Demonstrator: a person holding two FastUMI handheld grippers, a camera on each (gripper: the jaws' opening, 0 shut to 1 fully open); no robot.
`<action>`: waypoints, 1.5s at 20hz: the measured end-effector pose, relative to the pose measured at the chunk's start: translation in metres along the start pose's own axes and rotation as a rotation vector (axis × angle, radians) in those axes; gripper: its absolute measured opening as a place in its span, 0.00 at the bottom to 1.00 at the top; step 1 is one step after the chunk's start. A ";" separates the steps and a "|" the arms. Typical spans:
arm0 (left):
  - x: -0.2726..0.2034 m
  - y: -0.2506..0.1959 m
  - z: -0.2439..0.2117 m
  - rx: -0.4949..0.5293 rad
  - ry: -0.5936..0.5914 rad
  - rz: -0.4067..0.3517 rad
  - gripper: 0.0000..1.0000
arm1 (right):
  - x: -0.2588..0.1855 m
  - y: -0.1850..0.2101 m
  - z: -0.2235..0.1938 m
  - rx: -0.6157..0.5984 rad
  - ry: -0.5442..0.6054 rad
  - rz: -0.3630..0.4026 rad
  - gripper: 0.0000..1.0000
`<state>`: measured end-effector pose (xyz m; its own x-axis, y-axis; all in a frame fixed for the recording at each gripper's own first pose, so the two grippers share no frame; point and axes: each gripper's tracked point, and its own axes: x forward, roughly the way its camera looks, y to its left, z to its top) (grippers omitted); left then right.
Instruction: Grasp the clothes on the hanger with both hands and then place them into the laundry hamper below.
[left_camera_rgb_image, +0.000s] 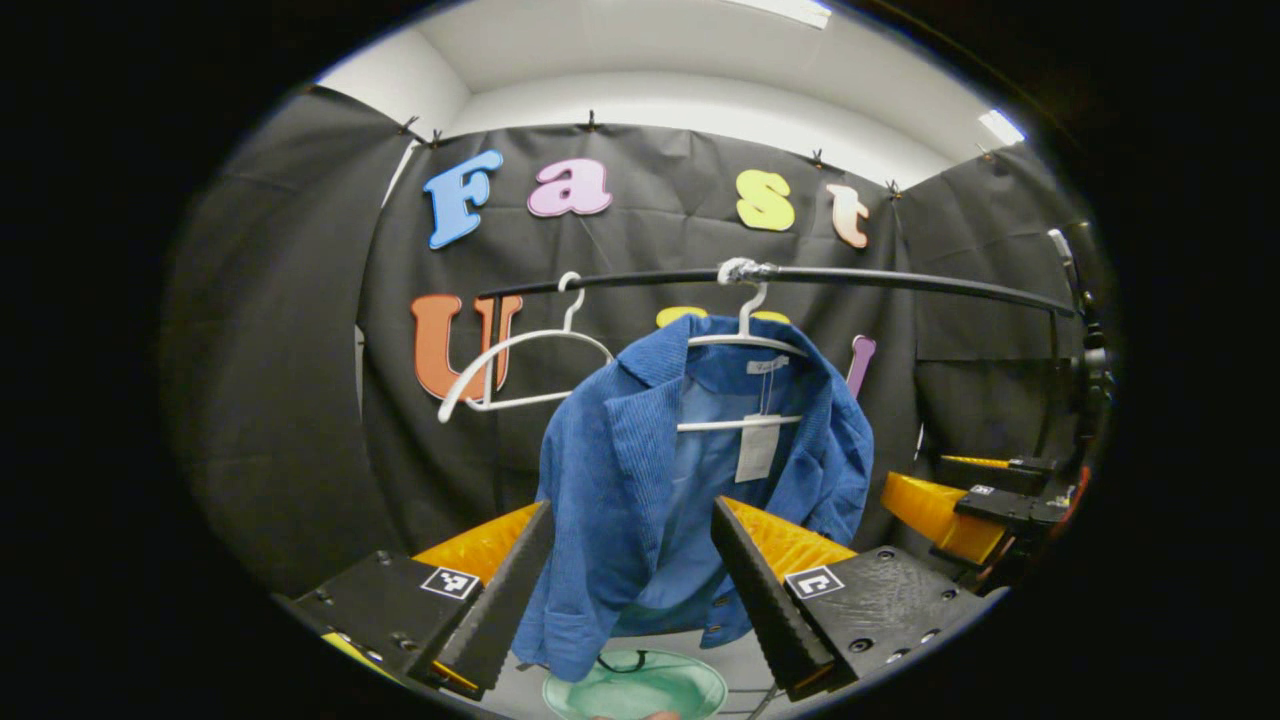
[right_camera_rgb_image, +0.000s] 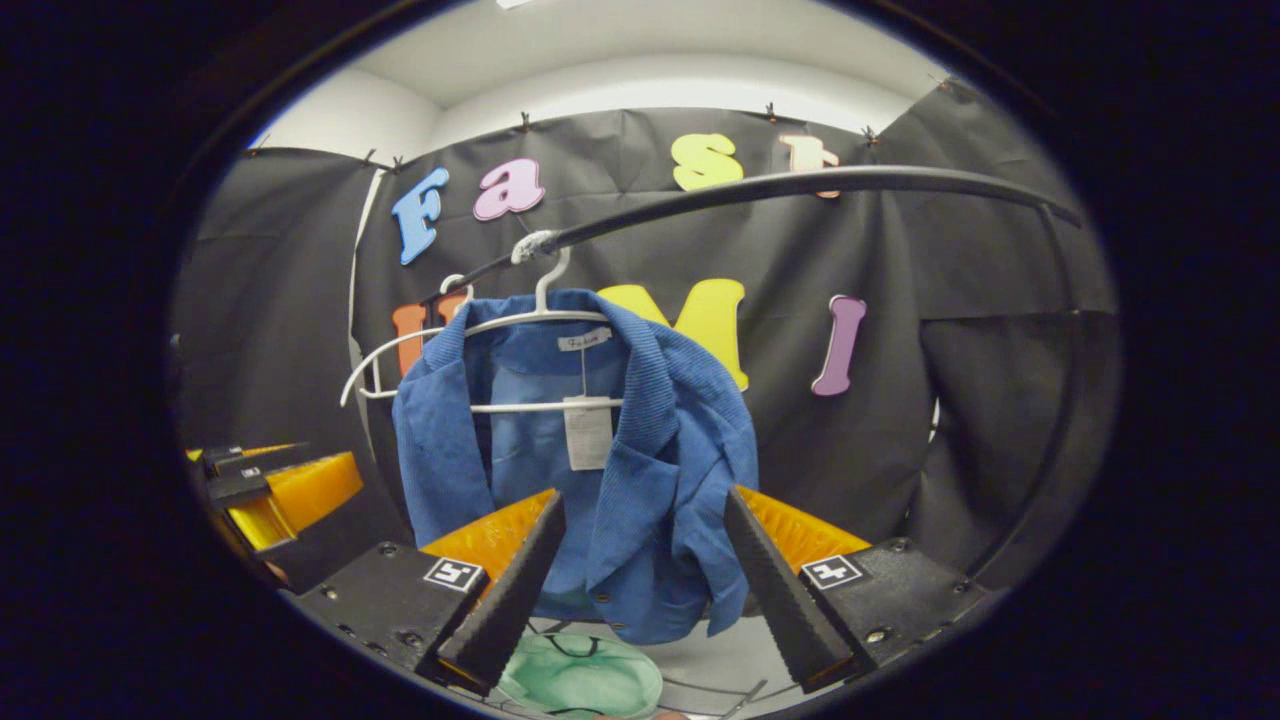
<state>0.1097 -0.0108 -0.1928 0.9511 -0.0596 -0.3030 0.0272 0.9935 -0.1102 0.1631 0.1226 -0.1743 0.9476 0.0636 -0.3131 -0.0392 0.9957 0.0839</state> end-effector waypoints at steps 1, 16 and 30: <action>0.008 0.000 -0.003 -0.011 0.005 0.006 1.00 | 0.016 0.001 0.001 -0.002 0.004 -0.003 0.99; 0.127 0.001 -0.041 -0.121 0.076 0.121 0.95 | 0.149 -0.010 -0.009 0.224 0.087 0.101 0.92; 0.146 0.018 -0.024 -0.170 0.051 0.130 0.23 | 0.145 -0.045 -0.003 0.383 0.096 0.277 0.35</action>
<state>0.2420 -0.0043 -0.2620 0.9264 0.0592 -0.3718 -0.1512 0.9629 -0.2235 0.3014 0.0872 -0.2259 0.8836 0.3470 -0.3142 -0.1493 0.8450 0.5134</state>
